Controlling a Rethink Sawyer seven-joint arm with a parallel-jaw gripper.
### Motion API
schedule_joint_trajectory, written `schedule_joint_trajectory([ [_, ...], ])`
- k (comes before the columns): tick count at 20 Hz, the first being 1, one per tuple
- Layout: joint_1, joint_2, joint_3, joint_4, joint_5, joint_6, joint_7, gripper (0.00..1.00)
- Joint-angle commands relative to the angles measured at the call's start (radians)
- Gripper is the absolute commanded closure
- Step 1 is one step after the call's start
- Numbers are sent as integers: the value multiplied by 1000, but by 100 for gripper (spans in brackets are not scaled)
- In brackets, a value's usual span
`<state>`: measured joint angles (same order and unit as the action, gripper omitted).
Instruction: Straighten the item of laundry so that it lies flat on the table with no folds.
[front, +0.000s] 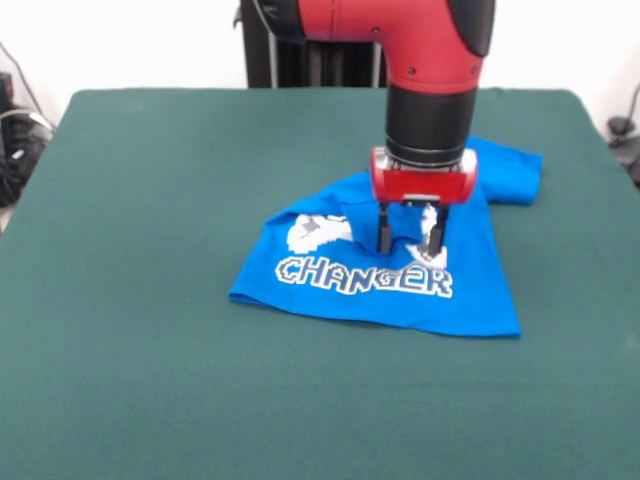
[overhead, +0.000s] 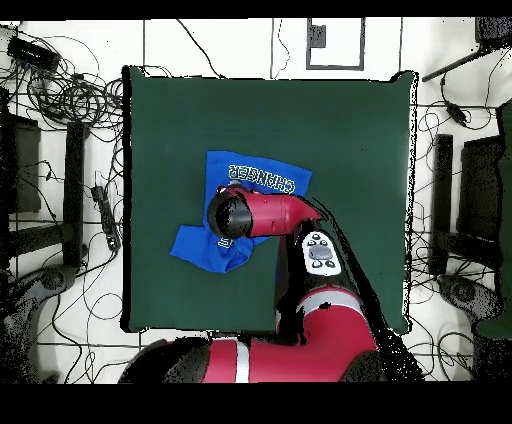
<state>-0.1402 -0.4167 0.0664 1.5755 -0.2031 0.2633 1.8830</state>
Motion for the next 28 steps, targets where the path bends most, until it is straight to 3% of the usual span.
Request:
schedule_joint_trajectory([
  [1, 18, 35, 51, -4, -33, 70, 28, 0],
  [28, -48, -23, 70, 70, -84, 88, -11, 0],
])
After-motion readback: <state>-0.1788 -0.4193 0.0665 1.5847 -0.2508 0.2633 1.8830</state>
